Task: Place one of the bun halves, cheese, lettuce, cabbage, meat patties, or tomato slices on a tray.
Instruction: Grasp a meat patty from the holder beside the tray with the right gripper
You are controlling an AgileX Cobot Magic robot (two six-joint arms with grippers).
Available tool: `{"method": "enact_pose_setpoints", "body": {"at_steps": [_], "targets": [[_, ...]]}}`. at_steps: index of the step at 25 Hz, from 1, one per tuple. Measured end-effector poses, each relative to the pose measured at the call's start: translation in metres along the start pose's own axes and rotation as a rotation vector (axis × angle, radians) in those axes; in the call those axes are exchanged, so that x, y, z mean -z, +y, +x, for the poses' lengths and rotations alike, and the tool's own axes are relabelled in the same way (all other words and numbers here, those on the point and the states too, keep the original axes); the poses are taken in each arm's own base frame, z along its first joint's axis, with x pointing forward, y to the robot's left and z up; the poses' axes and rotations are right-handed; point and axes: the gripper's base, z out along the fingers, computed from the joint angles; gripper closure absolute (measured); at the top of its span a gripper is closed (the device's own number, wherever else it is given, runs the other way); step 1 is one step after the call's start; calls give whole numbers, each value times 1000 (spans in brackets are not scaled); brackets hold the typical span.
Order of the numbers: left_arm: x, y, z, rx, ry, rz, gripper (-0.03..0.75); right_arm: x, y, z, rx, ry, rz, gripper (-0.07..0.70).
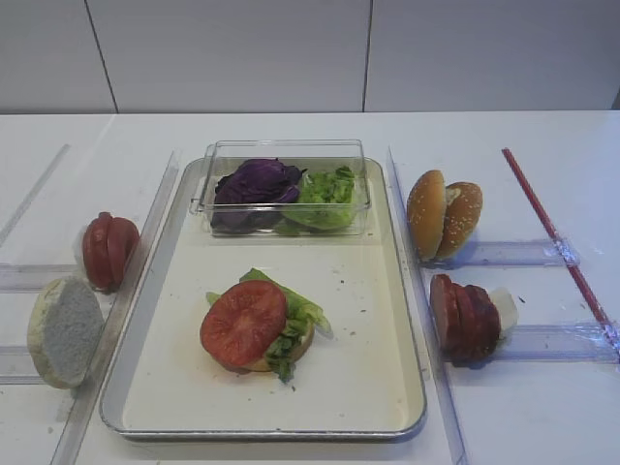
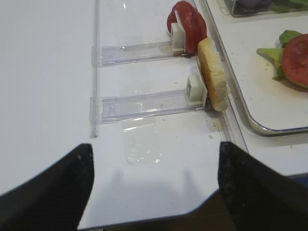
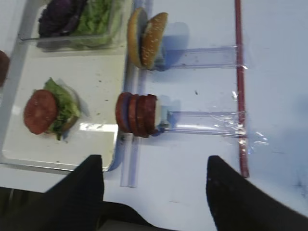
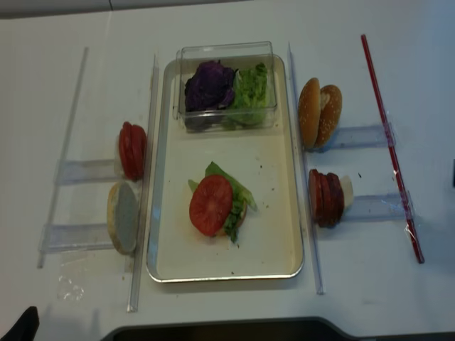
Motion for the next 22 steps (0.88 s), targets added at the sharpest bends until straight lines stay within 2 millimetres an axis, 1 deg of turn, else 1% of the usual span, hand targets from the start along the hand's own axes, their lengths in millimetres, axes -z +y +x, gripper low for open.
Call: {"method": "enact_pose_setpoints", "body": {"at_steps": [2,5,10,14,18,22], "targets": [[0,0,0,0,0,0,183,-4,3,-11,-24,14,-50,136],[0,0,0,-1,0,-1,183,-16,3,-26,-53,54,-95,136],[0,0,0,-1,0,-1,183,-30,-1,-43,-64,101,-116,137],[0,0,0,-1,0,-1,183,-36,-1,-56,-64,116,-121,137],[0,0,0,0,0,-1,183,-47,9,-63,-48,170,-155,137],[0,0,0,0,0,-1,183,-61,21,-68,-14,244,-131,137]]}}
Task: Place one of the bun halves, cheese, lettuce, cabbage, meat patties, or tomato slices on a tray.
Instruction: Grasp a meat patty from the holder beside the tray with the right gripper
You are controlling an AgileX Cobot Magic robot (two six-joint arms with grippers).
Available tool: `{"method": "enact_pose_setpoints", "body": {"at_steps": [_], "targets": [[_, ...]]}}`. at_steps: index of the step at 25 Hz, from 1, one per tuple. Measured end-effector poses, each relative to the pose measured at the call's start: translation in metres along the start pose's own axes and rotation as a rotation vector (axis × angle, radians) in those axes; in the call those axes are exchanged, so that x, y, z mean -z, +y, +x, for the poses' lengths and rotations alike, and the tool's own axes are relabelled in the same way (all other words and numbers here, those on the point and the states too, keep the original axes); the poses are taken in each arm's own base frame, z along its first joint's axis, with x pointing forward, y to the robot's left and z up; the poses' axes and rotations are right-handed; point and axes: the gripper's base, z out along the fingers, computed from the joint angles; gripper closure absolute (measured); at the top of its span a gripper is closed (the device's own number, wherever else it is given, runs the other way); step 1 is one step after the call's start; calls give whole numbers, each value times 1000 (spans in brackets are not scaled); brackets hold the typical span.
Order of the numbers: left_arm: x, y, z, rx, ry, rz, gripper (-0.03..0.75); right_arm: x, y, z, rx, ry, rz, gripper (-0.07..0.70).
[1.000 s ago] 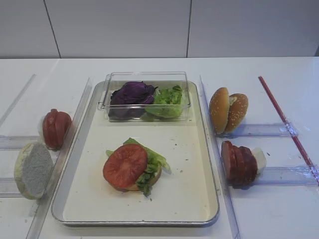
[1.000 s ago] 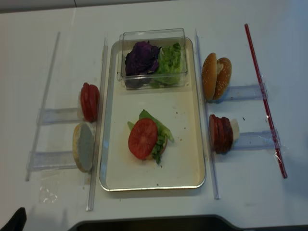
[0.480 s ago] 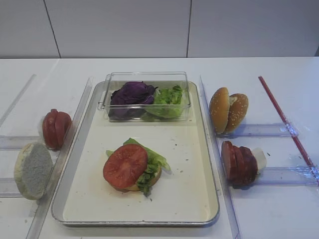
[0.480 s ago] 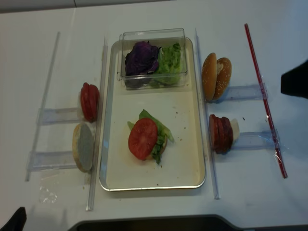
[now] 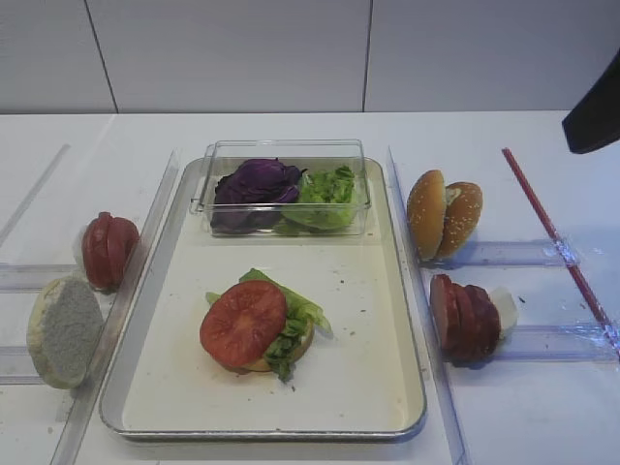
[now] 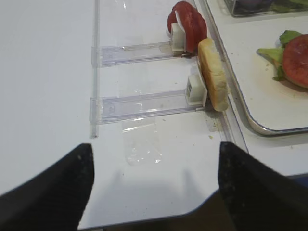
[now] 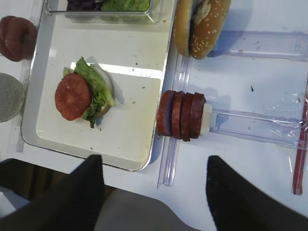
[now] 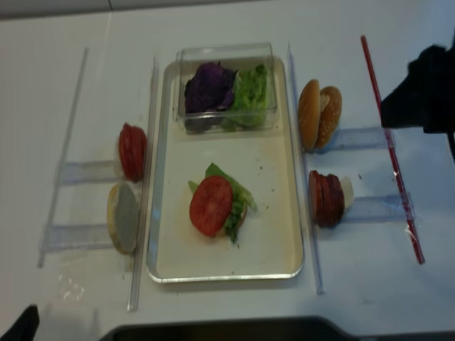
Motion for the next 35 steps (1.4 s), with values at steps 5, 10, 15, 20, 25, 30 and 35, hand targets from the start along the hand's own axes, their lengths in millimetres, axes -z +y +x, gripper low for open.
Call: {"method": "enact_pose_setpoints", "body": {"at_steps": [5,10,15,20,25,30,35], "targets": [[0,0,0,0,0,0,183,-19,17,-12,22,75,33,137],[0,0,0,0,0,0,183,-48,33,-22,30,165,54,137],[0,0,0,0,0,0,183,-83,42,-28,19,261,85,137],[0,0,0,-1,0,-2,183,-111,38,-32,-5,332,121,207],[0,0,0,-2,0,-4,183,-130,35,-33,-18,376,139,241],[0,1,0,-3,0,-6,183,-145,31,-35,-21,409,164,247],[0,1,0,-1,0,-6,183,-156,26,-37,-15,429,196,250]]}}
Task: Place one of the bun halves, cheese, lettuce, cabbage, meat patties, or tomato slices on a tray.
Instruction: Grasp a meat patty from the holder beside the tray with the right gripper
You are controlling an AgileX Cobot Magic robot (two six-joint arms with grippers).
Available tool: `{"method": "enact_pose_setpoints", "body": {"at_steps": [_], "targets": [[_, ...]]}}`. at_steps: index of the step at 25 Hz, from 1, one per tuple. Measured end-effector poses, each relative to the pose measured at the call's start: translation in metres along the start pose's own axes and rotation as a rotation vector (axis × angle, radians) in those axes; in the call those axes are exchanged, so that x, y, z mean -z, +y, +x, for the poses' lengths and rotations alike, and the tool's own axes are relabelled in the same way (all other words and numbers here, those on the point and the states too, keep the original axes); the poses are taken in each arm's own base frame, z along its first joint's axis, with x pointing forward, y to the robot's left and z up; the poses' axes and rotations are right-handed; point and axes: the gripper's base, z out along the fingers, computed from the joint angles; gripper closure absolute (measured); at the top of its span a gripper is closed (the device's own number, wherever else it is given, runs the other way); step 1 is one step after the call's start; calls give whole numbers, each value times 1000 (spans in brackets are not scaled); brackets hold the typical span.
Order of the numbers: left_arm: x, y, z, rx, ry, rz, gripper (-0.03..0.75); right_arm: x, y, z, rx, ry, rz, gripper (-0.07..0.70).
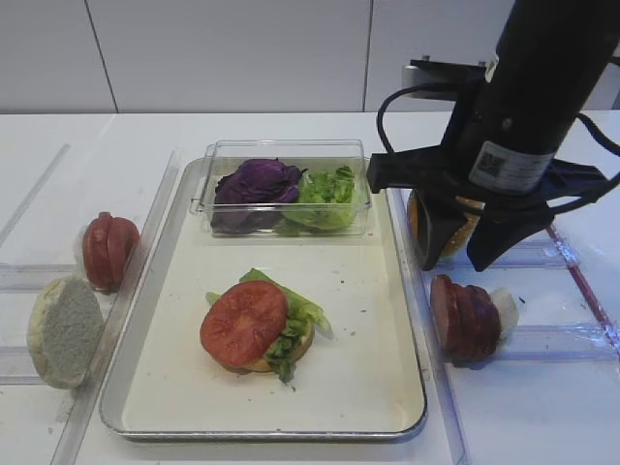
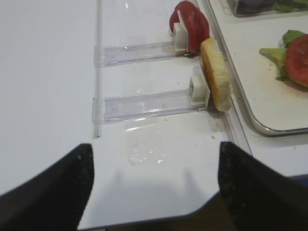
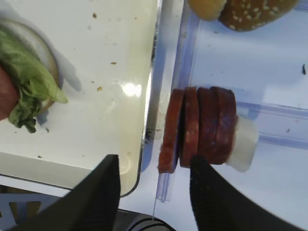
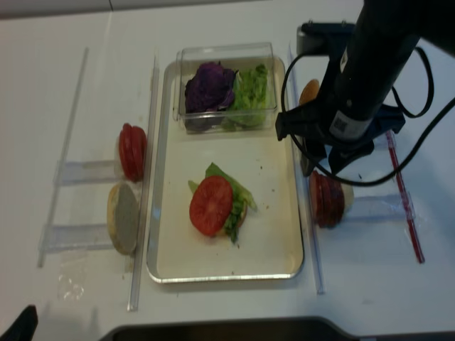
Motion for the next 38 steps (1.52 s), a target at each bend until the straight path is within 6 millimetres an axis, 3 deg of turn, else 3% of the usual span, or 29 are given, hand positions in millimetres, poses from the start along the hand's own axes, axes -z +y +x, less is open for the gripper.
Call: {"method": "enact_pose_setpoints", "body": {"at_steps": [20,26,38], "targets": [[0,1,0,0,0,-7,183,-27,-4,-13,-13,63,56,252],[0,1,0,0,0,-7,183,-28,-5,-13,-9,62,65,356],[0,1,0,0,0,-7,183,-36,-6,-16,-7,83,75,372]]}}
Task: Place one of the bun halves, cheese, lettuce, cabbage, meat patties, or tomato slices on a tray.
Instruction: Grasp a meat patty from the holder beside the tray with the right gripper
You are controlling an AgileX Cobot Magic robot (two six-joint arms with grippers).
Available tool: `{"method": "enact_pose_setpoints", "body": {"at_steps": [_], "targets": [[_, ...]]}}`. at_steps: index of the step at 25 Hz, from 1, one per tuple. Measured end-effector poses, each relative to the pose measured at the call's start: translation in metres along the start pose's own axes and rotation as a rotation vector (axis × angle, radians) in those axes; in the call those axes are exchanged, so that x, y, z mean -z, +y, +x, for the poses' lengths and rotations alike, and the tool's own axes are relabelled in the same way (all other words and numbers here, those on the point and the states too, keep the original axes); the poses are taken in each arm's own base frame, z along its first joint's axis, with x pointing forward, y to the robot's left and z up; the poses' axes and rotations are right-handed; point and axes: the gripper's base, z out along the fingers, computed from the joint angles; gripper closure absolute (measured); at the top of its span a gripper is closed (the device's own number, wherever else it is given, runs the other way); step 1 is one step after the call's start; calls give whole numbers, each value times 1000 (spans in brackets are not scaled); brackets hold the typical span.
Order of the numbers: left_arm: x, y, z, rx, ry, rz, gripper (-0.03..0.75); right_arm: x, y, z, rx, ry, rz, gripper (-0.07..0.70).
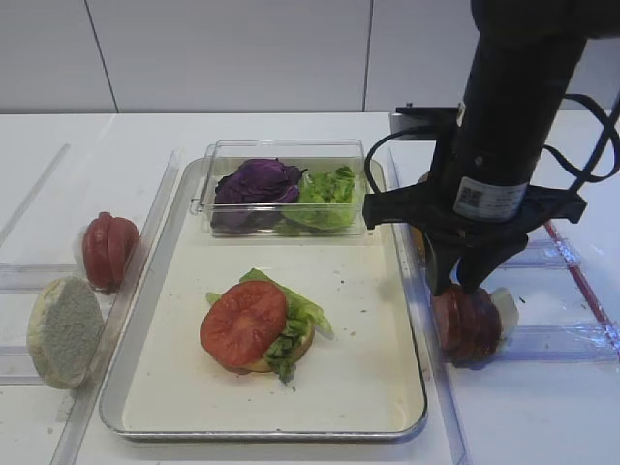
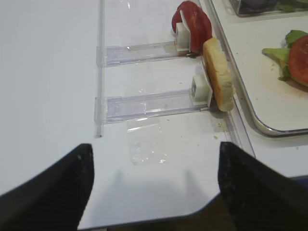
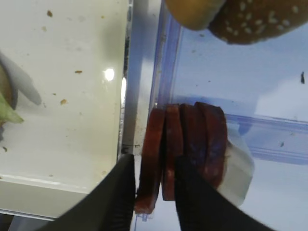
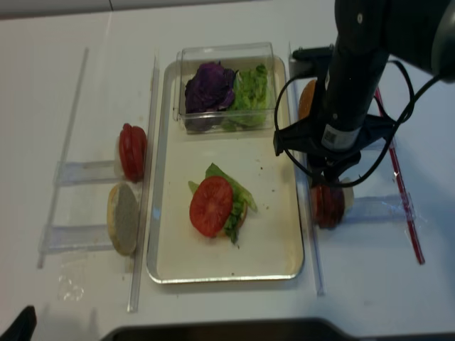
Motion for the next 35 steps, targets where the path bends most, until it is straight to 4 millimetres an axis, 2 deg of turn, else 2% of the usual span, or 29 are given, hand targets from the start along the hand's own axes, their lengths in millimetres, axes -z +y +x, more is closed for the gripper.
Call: {"method": "enact_pose_setpoints", "body": {"at_steps": [5,20,30,35], "targets": [[0,0,0,0,0,0,183,-1,0,0,5,2,1,381],[0,0,0,0,0,0,183,-1,0,0,25,2,1,535],[0,0,0,0,0,0,183,0,2,0,70,4,-20,541],[0,0,0,0,0,0,183,11,2,5,78,-28,-29,543]]}}
